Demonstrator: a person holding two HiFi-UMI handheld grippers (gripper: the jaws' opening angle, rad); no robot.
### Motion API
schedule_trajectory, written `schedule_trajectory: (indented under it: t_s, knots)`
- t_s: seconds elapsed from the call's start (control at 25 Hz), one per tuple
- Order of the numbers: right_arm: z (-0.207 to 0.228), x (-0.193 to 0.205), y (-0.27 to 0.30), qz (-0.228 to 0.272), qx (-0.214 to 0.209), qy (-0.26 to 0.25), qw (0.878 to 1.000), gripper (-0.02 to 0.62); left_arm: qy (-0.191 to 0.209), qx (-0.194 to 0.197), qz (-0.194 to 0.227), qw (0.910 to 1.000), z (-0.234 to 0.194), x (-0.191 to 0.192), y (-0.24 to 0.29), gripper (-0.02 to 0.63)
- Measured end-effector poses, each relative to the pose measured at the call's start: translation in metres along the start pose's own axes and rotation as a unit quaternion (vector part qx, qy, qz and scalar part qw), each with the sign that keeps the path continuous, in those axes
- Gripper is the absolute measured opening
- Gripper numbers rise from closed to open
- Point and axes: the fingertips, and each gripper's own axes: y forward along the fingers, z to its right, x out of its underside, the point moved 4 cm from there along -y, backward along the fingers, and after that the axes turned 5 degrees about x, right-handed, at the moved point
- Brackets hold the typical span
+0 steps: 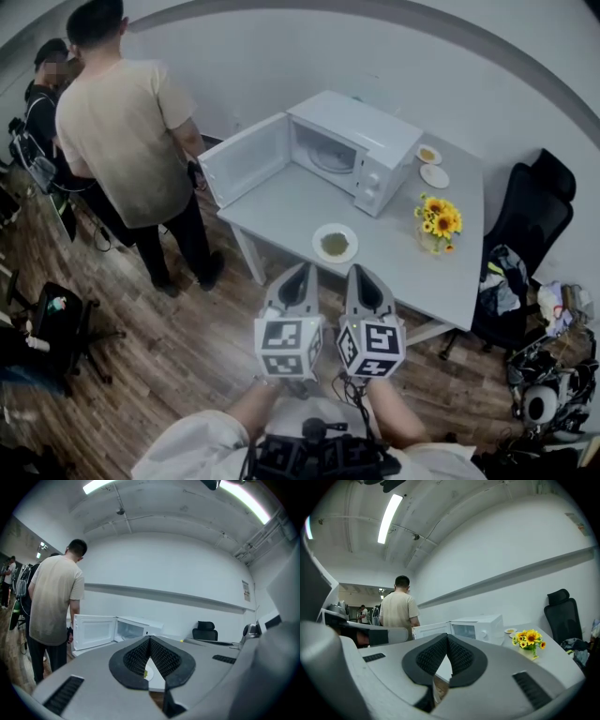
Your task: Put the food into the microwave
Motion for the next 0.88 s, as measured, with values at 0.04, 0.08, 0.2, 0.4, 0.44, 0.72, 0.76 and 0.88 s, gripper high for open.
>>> schedule_trajectory:
  t_s: [0.04, 0.08, 0.2, 0.4, 0.44, 0.72, 0.76, 0.88]
  knots:
    - [0.002, 0.000, 0.005, -0.002, -0.002, 0.000, 1.000, 0.021, -0.001, -0.002, -0.001, 1.0000, -0.002, -0.001, 0.005, 0.009]
    - [0.004, 0.000, 0.010, -0.004, -0.003, 0.000, 1.000, 0.021, -0.001, -0.004, -0.001, 1.0000, -0.003, -0.001, 0.010, 0.009]
    - [0.009, 0.001, 0.025, -0.009, -0.007, -0.001, 1.000, 0.021, -0.002, -0.007, -0.004, 1.0000, -0.007, -0.001, 0.025, 0.009]
    - [0.019, 0.001, 0.051, -0.015, -0.012, -0.001, 1.000, 0.021, 0.000, -0.013, -0.011, 0.9999, -0.015, -0.001, 0.049, 0.009]
    - [0.021, 0.001, 0.056, -0.016, -0.012, -0.001, 1.000, 0.021, 0.000, -0.014, -0.011, 0.9998, -0.016, -0.002, 0.053, 0.009]
    - [0.034, -0.001, 0.084, -0.020, -0.019, 0.002, 1.000, 0.021, 0.009, -0.024, -0.016, 0.9995, -0.025, -0.001, 0.079, 0.009]
    - [0.035, -0.001, 0.088, -0.020, -0.021, 0.003, 1.000, 0.021, 0.008, -0.025, -0.016, 0.9995, -0.026, -0.002, 0.083, 0.009]
    - [0.038, -0.001, 0.099, -0.021, -0.024, 0.005, 0.999, 0.021, 0.007, -0.026, -0.019, 0.9995, -0.028, -0.003, 0.092, 0.009]
